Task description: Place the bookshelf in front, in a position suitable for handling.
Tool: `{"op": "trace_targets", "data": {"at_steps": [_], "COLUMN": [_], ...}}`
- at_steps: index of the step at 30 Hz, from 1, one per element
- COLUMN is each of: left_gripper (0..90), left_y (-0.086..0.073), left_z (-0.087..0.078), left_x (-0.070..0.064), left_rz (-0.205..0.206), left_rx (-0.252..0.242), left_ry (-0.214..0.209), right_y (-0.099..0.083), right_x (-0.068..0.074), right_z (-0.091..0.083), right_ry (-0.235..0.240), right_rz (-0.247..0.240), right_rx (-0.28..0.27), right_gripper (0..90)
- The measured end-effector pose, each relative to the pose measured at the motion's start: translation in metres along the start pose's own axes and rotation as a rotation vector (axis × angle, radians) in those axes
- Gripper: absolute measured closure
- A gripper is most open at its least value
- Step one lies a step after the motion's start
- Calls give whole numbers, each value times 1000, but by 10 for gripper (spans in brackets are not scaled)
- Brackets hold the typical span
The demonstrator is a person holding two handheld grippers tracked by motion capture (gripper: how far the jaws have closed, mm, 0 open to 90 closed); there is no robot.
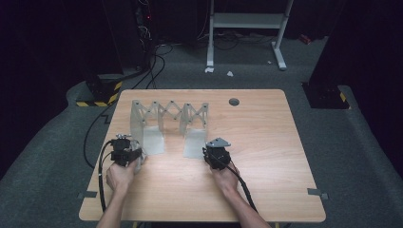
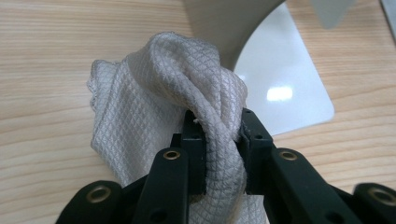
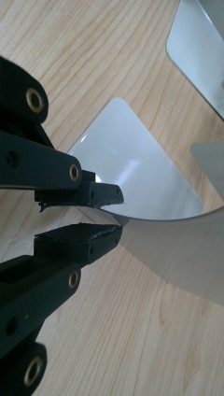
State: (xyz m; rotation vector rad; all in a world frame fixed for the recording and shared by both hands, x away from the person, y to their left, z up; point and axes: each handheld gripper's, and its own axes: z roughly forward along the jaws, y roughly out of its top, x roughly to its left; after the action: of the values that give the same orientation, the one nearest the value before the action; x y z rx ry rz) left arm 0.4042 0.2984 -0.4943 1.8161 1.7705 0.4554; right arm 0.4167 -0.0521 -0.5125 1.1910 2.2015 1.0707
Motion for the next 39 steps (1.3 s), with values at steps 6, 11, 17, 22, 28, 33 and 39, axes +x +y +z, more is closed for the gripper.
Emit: {"op": "trace_targets", "data": {"at_steps": [6, 11, 17, 22, 28, 33, 39], "left_gripper": [759, 769, 771, 770, 770, 771, 771], "left_y": [-8, -13, -1, 18, 56, 95, 133], "left_z": [-12, -31, -51, -62, -65, -62, -53], "left_x": [16, 0, -31, -56, -73, -74, -73], "left_rz": [-44, 29, 164, 227, 259, 242, 216], "left_rx": [-17, -16, -23, -50, -51, -37, -10], "left_ry": [-9, -51, -110, -144, -122, -87, -80], "right_y": [-5, -9, -9, -9, -9, -9, -9], "right_x": [-7, -7, -7, -6, -6, -6, -6], "right_z": [-2, 8, 9, 9, 9, 9, 9], "right_ry": [14, 32, 40, 41, 44, 47, 52], "right_rz": [0, 1, 2, -1, -6, -7, -5], "right_rx": [5, 47, 55, 62, 61, 60, 61], "right_gripper": [803, 753, 752, 748, 745, 743, 742]}}
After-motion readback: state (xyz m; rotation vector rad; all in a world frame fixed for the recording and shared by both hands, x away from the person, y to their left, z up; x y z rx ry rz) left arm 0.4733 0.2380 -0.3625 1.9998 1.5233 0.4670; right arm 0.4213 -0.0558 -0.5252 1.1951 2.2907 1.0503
